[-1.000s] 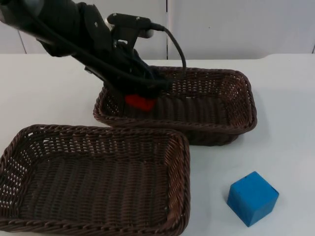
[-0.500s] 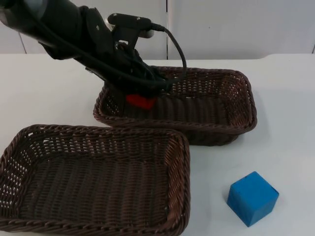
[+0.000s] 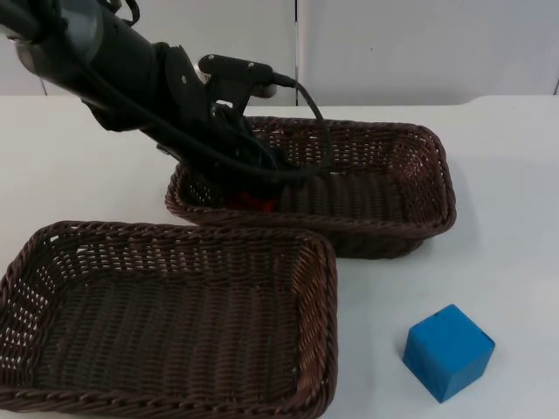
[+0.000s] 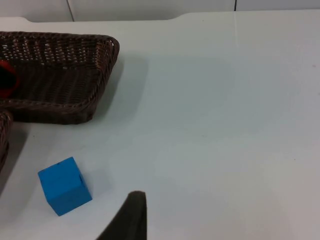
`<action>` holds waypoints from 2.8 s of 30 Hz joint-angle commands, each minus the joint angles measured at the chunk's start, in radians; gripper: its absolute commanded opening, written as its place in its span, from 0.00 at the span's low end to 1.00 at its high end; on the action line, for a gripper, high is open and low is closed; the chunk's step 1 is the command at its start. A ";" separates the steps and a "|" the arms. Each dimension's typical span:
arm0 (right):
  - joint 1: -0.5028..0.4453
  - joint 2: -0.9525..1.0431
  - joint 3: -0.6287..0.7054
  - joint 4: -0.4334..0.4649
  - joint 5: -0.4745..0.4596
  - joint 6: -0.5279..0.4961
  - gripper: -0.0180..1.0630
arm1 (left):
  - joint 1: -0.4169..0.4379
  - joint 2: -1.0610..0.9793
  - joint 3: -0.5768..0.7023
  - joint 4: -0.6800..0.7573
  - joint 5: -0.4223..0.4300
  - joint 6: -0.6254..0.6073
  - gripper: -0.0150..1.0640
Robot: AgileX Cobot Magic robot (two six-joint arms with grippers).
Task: Pick up one cube with the left hand and place it into the upper basket. Pick up one cube with the right hand and place it into the lower basket.
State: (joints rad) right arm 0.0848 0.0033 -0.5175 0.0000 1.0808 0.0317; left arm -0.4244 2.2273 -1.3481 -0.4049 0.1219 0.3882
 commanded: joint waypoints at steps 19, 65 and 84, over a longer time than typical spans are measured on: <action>-0.004 -0.003 0.001 0.000 -0.003 -0.004 0.99 | -0.005 -0.210 -0.002 -0.055 0.089 0.001 0.99; -0.004 -0.003 0.001 0.000 -0.003 -0.006 0.99 | -0.005 -1.133 0.350 -0.048 0.480 0.000 0.99; -0.004 -0.003 0.001 0.000 -0.003 -0.006 0.99 | -0.005 -1.428 0.578 -0.016 0.493 0.000 0.99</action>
State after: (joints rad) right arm 0.0848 0.0033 -0.5175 0.0000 1.0808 0.0305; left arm -0.4267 0.8102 -0.7771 -0.4315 0.6171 0.3882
